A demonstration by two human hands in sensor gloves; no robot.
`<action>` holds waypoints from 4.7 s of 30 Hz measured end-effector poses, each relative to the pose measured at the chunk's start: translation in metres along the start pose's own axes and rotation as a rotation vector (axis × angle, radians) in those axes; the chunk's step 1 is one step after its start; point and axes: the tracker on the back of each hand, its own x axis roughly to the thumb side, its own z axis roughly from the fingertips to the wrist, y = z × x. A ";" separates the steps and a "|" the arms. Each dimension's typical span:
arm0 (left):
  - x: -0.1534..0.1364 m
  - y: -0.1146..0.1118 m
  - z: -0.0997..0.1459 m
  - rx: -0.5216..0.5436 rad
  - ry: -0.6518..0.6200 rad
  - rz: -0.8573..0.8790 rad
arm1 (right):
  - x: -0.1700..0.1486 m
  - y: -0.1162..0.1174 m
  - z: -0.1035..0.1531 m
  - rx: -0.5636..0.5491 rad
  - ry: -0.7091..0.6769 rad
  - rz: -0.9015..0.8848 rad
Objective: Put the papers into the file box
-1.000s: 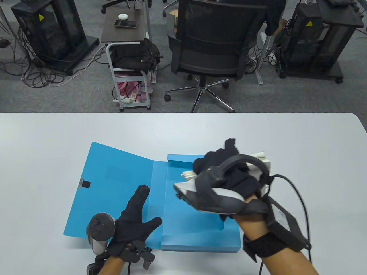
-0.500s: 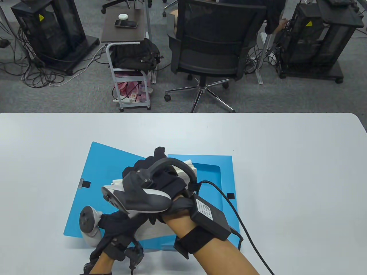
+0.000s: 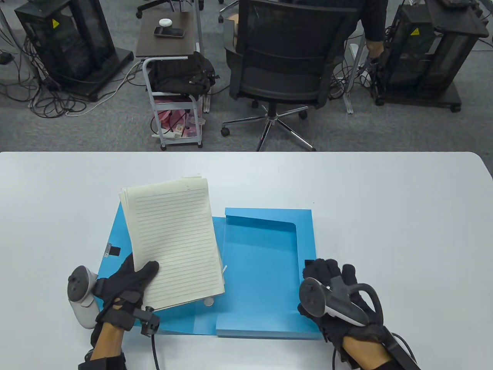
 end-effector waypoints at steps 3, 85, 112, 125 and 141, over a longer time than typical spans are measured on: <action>-0.007 0.008 -0.003 0.046 0.067 -0.033 | -0.014 0.026 0.004 -0.041 -0.021 -0.058; -0.017 -0.210 -0.055 -0.133 0.508 -1.281 | -0.037 0.050 0.004 -0.040 -0.086 -0.310; 0.085 0.036 0.040 0.466 0.555 -0.641 | -0.042 0.054 0.002 -0.021 -0.076 -0.360; 0.129 -0.126 0.028 -0.211 0.176 -0.461 | -0.043 0.055 0.003 -0.013 -0.075 -0.380; 0.015 -0.311 -0.013 -0.401 0.287 -0.760 | -0.045 0.055 0.002 -0.008 -0.078 -0.387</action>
